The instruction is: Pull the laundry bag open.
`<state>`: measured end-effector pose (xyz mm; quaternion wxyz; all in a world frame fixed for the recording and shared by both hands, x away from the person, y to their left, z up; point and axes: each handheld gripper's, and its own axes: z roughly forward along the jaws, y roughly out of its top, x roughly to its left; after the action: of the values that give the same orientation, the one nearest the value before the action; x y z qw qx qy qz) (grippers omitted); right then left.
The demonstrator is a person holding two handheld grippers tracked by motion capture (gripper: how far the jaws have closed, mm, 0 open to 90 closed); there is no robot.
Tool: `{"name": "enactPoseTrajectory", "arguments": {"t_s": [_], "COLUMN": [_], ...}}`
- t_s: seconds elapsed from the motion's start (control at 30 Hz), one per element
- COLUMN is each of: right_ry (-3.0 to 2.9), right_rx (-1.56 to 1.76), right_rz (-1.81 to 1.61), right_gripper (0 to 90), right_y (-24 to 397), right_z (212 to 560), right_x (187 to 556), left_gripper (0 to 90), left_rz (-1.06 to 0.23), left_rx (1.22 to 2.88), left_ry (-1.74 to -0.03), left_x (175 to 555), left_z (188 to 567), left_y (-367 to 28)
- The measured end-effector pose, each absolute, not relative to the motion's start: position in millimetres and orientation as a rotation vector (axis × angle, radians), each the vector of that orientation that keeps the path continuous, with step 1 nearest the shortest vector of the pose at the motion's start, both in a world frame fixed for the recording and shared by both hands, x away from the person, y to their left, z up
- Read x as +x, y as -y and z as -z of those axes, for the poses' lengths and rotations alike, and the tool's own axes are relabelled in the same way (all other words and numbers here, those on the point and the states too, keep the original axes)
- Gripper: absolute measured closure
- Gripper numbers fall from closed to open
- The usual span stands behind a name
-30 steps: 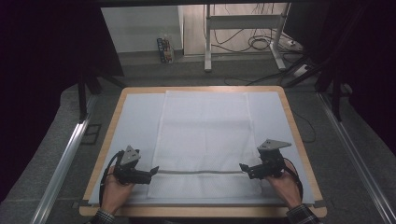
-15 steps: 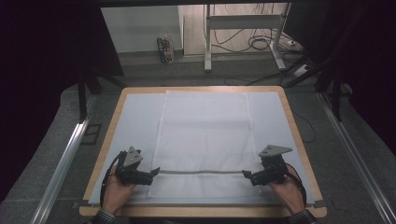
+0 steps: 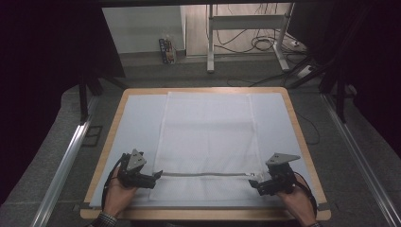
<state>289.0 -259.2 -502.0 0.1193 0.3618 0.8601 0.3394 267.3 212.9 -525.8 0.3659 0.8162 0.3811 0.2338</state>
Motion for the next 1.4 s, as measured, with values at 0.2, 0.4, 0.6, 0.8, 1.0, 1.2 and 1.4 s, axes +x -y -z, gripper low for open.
{"name": "enactPoseTrajectory", "arguments": {"t_s": [0.2, 0.4, 0.6, 0.8, 1.0, 1.2, 1.4], "right_ry": [-2.523, -2.579, -2.529, -2.498, -2.467, -2.473, -2.504], "right_rx": [1.136, 1.167, 1.134, 1.189, 1.222, 1.185, 1.152], "right_rz": [-0.992, -0.886, -0.727, -0.72, -0.718, -0.736, -0.779], "right_gripper": [0.0, 0.5, 17.6, 34.0, 54.3, 82.8, 86.6], "right_y": [263, 258, 250, 250, 250, 247, 250], "right_z": [505, 514, 515, 513, 511, 510, 509], "right_x": [279, 278, 274, 273, 272, 269, 270], "left_gripper": [0.6, 0.6, 0.6, 0.6, 0.7, 0.7, 0.8], "left_rz": [-0.613, -0.622, -0.645, -0.658, -0.662, -0.661, -0.628], "left_rx": [2.125, 2.148, 2.168, 2.184, 2.198, 2.203, 2.184], "left_ry": [-0.958, -0.931, -0.907, -0.88, -0.859, -0.841, -0.842], "left_x": [267, 266, 265, 265, 264, 264, 265], "left_z": [526, 527, 528, 527, 527, 527, 523], "left_y": [-211, -207, -202, -198, -194, -190, -188]}}
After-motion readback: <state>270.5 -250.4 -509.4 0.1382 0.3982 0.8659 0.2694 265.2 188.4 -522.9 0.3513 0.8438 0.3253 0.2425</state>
